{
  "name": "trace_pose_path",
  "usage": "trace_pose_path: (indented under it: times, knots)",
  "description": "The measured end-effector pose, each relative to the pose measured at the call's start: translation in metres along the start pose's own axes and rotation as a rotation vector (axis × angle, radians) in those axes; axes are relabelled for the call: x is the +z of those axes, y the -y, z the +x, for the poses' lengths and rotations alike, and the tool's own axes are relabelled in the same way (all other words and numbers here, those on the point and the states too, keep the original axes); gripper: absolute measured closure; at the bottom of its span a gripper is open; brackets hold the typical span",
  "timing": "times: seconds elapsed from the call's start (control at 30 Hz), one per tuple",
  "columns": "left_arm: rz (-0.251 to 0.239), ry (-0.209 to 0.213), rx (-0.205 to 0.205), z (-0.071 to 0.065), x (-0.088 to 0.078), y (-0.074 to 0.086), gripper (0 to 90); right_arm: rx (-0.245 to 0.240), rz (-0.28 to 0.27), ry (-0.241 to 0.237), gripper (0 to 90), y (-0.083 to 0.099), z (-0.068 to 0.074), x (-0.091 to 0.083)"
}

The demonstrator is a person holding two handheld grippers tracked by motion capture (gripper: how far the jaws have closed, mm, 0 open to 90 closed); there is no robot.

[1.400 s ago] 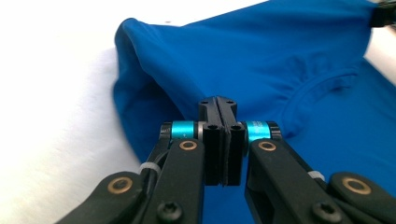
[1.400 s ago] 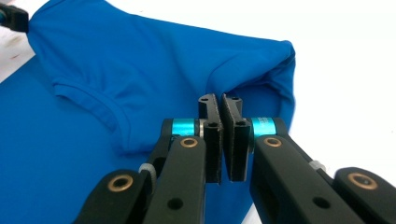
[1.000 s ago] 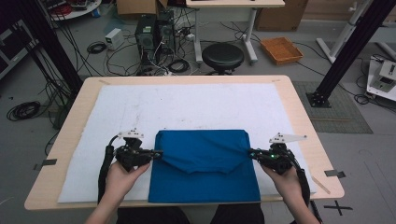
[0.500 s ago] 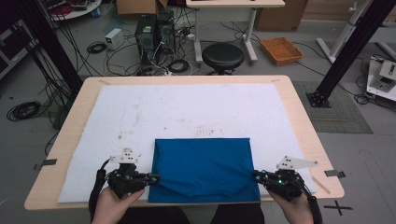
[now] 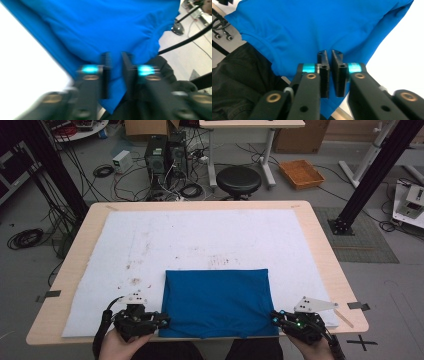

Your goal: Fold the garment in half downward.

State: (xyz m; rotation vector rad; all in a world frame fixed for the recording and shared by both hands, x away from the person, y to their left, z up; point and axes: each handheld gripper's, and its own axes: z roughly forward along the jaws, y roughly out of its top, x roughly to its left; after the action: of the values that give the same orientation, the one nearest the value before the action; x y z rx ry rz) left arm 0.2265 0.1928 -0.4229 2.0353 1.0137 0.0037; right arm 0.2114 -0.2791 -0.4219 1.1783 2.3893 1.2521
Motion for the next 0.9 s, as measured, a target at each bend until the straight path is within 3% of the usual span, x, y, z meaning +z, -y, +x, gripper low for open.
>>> trace_pose_path:
  times: [0.07,0.2,0.33,0.43,0.57,0.73,0.8,0.9]
  knots:
    - [-0.013,-0.037,0.021,0.001,-0.001,-0.004,55.8,0.005,-0.017,0.021,74.7,-0.003,-0.003,-0.002]
    - [-0.063,-0.127,0.064,0.008,-0.003,-0.02,52.3,0.009,-0.062,0.087,66.6,-0.017,-0.018,-0.003]
    - [-0.146,-0.206,0.082,0.023,0.001,-0.042,49.2,0.025,-0.121,0.142,57.3,-0.037,-0.04,0.008]
    - [-0.172,-0.267,0.099,0.034,0.009,-0.057,49.2,0.039,-0.16,0.166,54.5,-0.051,-0.057,0.021]
    - [-0.186,-0.285,0.084,0.052,0.023,-0.071,47.7,0.087,-0.162,0.202,47.0,-0.065,-0.077,0.042]
    - [-0.178,-0.319,0.062,0.076,0.04,-0.083,47.6,0.156,-0.111,0.222,36.9,-0.078,-0.095,0.069]
    - [-0.168,-0.322,0.045,0.082,0.046,-0.084,47.6,0.172,-0.084,0.229,36.6,-0.08,-0.1,0.078]
    - [-0.148,-0.316,0.016,0.089,0.054,-0.084,47.8,0.176,-0.047,0.225,44.4,-0.081,-0.103,0.087]
